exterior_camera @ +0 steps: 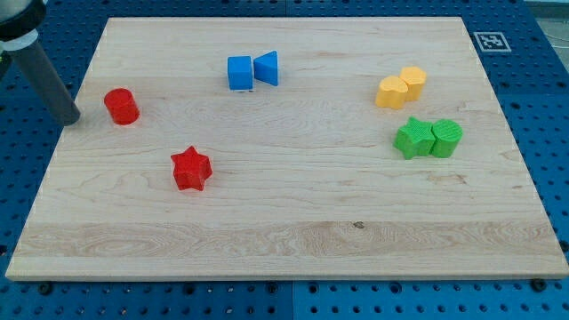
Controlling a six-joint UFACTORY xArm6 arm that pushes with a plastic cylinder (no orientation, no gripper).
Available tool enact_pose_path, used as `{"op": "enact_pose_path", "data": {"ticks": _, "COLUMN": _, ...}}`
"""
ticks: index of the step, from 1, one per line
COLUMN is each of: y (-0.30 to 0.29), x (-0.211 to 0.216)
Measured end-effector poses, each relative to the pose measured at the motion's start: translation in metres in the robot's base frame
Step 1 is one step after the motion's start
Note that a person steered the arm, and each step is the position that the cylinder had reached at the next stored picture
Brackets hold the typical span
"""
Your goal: Move the red circle to the top right of the red star
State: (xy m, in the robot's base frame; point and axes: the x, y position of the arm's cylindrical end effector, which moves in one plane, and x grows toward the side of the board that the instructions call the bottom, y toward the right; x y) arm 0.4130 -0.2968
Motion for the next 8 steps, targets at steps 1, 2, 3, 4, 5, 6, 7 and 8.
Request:
{"op": "enact_pose_path", "data": {"ticks": 1, "y": 0.01, "x": -0.014}}
{"op": "enact_pose_path", "data": {"ticks": 2, "y": 0.036, "x": -0.02}}
{"op": "enact_pose_path", "data": {"ticks": 3, "y": 0.063, "x": -0.018}}
{"op": "enact_pose_path", "data": {"ticks": 4, "y": 0.063, "x": -0.018}}
{"op": "enact_pose_path", "data": {"ticks": 5, "y": 0.064, "x": -0.015}}
{"op": "enact_pose_path", "data": {"ticks": 6, "y": 0.076, "x": -0.015}}
{"op": "enact_pose_path", "data": {"ticks": 7, "y": 0.078, "x": -0.015}}
{"op": "enact_pose_path", "data": {"ticks": 8, "y": 0.084, "x": -0.022}}
